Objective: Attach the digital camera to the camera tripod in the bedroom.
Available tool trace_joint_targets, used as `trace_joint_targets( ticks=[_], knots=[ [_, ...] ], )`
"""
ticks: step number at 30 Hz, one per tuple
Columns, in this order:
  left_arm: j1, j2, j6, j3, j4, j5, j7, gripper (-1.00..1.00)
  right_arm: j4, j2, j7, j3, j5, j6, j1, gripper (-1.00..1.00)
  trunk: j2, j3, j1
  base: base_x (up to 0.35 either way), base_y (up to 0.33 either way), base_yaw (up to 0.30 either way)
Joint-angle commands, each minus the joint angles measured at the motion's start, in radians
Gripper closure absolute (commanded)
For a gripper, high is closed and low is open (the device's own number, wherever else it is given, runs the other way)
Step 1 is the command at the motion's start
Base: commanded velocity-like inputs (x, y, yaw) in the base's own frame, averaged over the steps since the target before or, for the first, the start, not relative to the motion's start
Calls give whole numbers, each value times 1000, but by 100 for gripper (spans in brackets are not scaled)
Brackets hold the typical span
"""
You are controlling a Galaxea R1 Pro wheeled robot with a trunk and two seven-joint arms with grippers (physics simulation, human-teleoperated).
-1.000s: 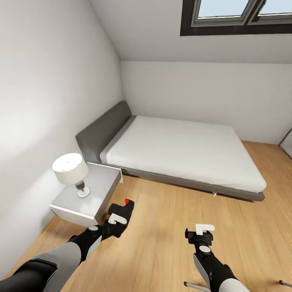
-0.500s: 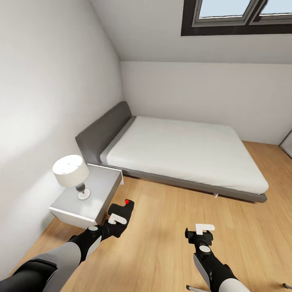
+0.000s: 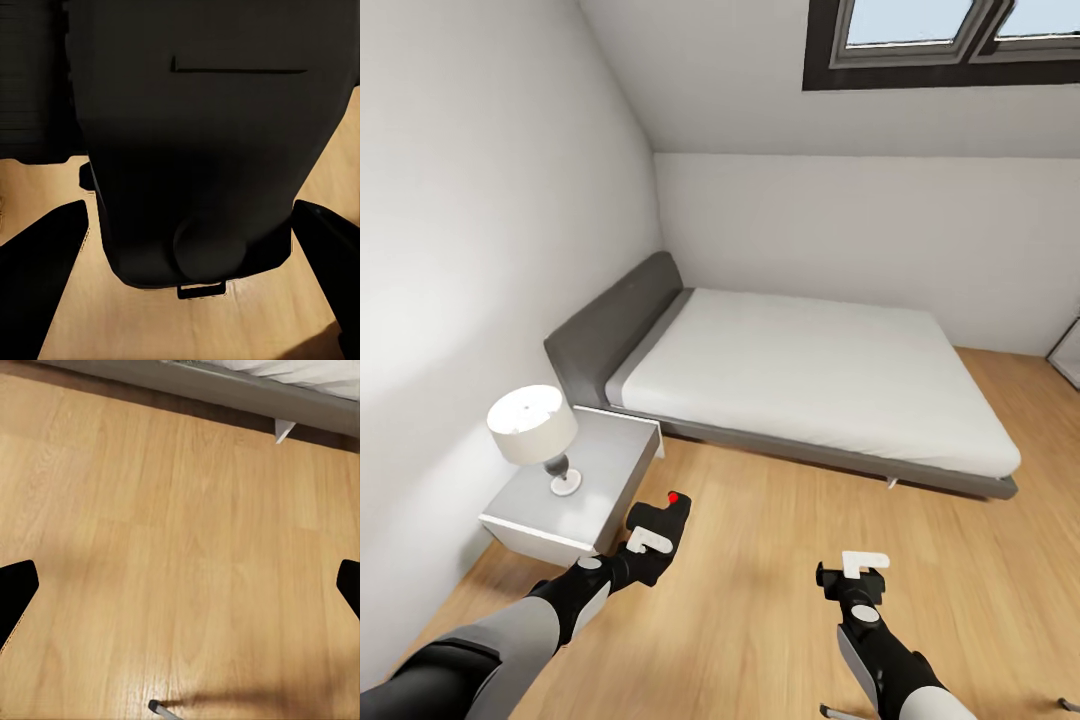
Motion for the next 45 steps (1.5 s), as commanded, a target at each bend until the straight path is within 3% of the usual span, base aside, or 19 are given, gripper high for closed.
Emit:
trace_joint_targets(
  ticks=[1,21,45],
  knots=[
    [-1,0,-6,-2,1,-4,0,100,1,0,-6,2,3,-1,-1,-100,-1,-1,1,217,192,-170],
    [0,0,-6,-2,1,-5,-8,100,-1,0,-7,0,0,-4,-1,-100,-1,1,1,30,35,-27],
    [0,-4,-6,-4,1,-10,-10,100,-3,0,-6,-2,-1,-5,-1,-100,-1,12,1,118,266,-225]
  ],
)
